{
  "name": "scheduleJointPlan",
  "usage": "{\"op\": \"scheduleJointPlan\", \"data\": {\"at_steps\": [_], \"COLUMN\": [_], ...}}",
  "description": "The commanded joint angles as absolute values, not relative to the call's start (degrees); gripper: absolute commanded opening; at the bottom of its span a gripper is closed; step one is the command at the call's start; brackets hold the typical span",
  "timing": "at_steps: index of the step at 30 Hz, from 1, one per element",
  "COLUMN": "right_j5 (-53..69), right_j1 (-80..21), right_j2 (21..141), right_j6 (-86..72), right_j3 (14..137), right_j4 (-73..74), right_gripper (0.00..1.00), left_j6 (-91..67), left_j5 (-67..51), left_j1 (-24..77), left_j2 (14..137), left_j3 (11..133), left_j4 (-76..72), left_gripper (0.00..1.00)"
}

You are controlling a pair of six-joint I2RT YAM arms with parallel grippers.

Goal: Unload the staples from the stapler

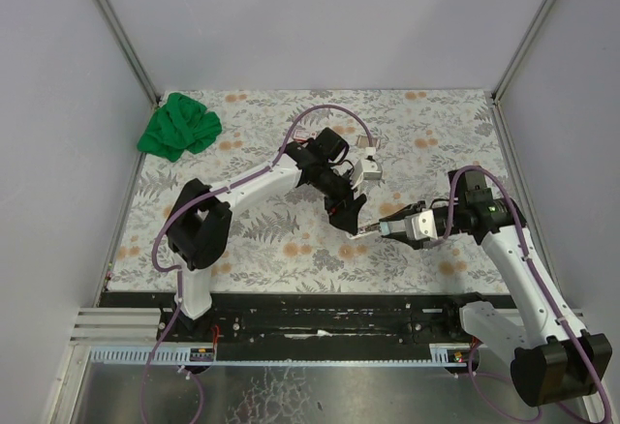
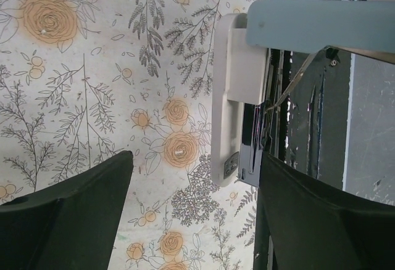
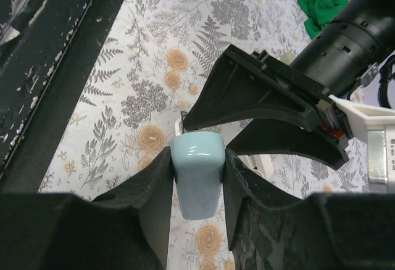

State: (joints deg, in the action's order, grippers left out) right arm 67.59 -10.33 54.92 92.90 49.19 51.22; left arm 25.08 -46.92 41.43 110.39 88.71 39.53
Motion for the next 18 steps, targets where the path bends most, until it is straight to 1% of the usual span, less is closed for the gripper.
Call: {"op": "scheduleJointPlan", "data": {"at_steps": [1,9,18], "right_j5": [74.54,78.79,86.48], "right_j1": [-9.50,-8.30,-6.64], "right_j2": [54.48,55.11,55.94], "right_j6": [96.09,97.72,100.06], "right_j3": [54.13,55.77,58.04], "right_j4": [50.65,53.81,58.39], "right_gripper": [0.00,0.00,0.00], "left_j6": [27.79,28.18,28.43], "left_j5": [-48.94,-49.39,-49.82], "left_j1": [41.48,41.48,41.50], "left_j2": [111.57,111.70,111.48], "left_j3": [89.34,88.82,88.61], "left_j4": [43.99,44.07,44.12], "left_gripper": [0.79,0.76,0.74]}}
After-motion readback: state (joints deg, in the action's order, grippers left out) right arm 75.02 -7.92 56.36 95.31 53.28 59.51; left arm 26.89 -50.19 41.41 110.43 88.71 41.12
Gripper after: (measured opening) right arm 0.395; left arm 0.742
